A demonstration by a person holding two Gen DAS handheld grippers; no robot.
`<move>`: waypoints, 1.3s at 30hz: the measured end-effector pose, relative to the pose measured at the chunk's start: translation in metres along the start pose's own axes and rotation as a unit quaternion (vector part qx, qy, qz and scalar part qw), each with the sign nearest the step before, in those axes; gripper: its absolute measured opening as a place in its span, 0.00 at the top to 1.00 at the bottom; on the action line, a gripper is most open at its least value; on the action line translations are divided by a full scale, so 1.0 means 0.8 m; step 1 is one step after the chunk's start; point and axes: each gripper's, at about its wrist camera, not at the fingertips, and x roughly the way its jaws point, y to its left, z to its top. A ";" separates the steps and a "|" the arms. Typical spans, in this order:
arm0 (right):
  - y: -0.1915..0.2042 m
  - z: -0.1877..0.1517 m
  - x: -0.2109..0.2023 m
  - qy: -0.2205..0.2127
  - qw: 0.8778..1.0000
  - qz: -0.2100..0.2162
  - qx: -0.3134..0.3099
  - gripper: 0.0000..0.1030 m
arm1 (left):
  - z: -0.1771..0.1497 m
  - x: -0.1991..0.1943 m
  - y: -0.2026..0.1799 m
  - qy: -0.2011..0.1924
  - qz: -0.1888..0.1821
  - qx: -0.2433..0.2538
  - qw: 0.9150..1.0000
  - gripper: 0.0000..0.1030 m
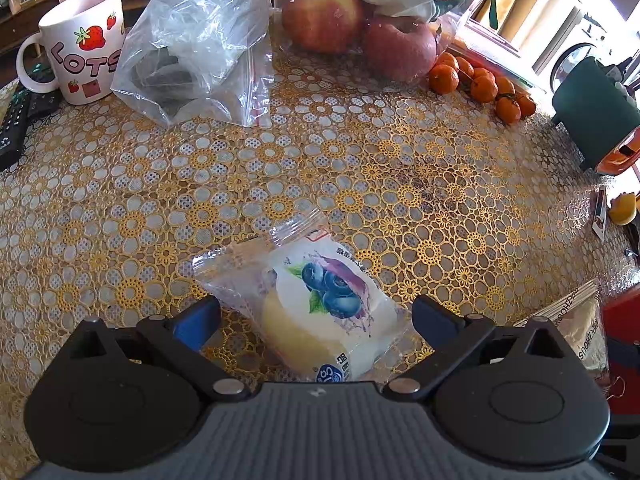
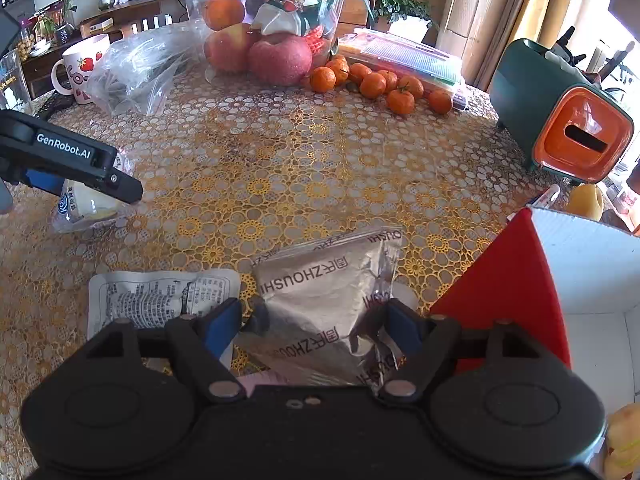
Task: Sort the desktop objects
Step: 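Grasp the blueberry bread bag with the left gripper while the right grasps the silver snack bag, then carry the bread bag and silver snack bag over the red box with both grippers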
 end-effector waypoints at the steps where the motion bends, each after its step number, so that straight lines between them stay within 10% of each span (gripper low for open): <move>1: 0.000 0.000 0.000 -0.001 1.000 -0.001 -0.002 0.28 | 0.000 0.000 0.000 -0.001 0.000 0.000 1.000 0.01; 20: 0.006 0.001 -0.024 -0.021 1.000 -0.015 -0.016 0.51 | -0.013 -0.026 -0.010 -0.022 -0.025 0.020 0.999 0.43; 39: -0.006 -0.010 -0.132 -0.068 0.998 -0.003 -0.006 0.51 | -0.049 -0.132 -0.055 -0.049 -0.059 0.044 0.996 0.44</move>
